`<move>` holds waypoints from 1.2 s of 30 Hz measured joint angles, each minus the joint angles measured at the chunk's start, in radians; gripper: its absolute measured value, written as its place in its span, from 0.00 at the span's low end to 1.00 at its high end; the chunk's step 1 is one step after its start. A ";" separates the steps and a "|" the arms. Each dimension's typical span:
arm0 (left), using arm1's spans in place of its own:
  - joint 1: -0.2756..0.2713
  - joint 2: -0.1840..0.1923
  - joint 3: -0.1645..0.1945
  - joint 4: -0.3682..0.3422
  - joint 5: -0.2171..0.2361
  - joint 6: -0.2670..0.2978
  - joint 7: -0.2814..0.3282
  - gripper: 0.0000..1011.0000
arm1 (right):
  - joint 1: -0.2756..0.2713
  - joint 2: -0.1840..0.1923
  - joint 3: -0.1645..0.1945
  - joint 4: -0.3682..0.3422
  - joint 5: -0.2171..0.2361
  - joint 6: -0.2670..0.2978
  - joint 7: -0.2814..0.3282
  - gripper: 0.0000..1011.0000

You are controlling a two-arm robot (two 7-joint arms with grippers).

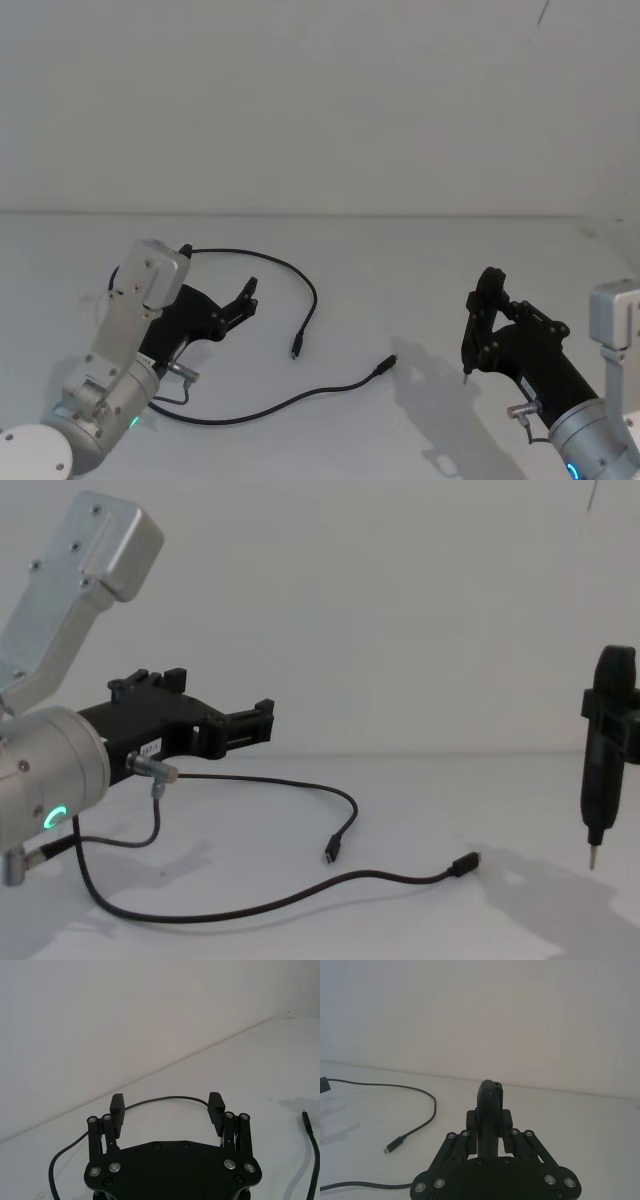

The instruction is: Pick up the data cable with the one hand.

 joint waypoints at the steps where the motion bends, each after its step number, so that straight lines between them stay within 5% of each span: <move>1: 0.000 0.000 0.000 0.000 0.000 0.000 0.000 0.99 | 0.000 0.000 0.000 0.000 0.000 0.000 0.000 0.28; 36: 0.000 0.000 0.001 0.001 0.000 0.001 0.000 0.99 | 0.000 0.000 0.000 0.000 0.000 0.000 0.000 0.28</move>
